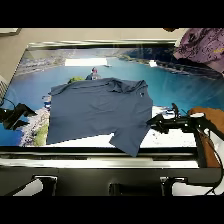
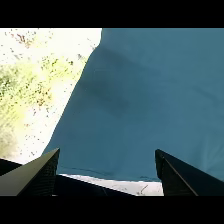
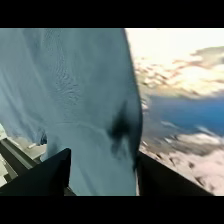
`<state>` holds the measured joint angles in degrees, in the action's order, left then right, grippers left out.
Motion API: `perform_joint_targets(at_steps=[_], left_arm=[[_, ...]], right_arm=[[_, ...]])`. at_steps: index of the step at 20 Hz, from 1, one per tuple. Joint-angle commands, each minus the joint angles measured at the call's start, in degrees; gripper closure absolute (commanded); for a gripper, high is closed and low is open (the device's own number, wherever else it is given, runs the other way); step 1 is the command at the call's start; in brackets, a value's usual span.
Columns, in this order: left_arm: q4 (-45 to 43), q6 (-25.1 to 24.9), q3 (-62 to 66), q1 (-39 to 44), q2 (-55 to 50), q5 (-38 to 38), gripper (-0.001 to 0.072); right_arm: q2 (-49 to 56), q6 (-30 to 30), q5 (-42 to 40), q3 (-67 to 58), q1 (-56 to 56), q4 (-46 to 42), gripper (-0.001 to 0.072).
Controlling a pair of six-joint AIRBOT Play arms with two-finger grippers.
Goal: Fold the clothes and pants, and hang the long-sleeved shirts on hangers.
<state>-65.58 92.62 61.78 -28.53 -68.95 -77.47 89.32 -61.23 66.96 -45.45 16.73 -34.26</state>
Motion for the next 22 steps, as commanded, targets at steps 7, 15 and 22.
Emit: perform_joint_targets(at_steps=[7, 15, 22], left_arm=[[3.2, -9.6, -15.2, -14.8, 10.7, 1.7, 0.0042], [18.7, -24.3, -37.8, -27.4, 8.1, 9.0, 0.0042], [21.5, -26.2, -37.9, -22.4, 3.2, 12.3, 0.0043]], right_arm=[[0.6, -0.7, -3.0, 0.1, -4.4, -1.8, 0.068], [0.5, -1.1, -0.4, 0.1, -4.4, -0.9, 0.068], [0.5, -0.5, 1.7, 0.1, -4.4, -0.9, 0.068]])
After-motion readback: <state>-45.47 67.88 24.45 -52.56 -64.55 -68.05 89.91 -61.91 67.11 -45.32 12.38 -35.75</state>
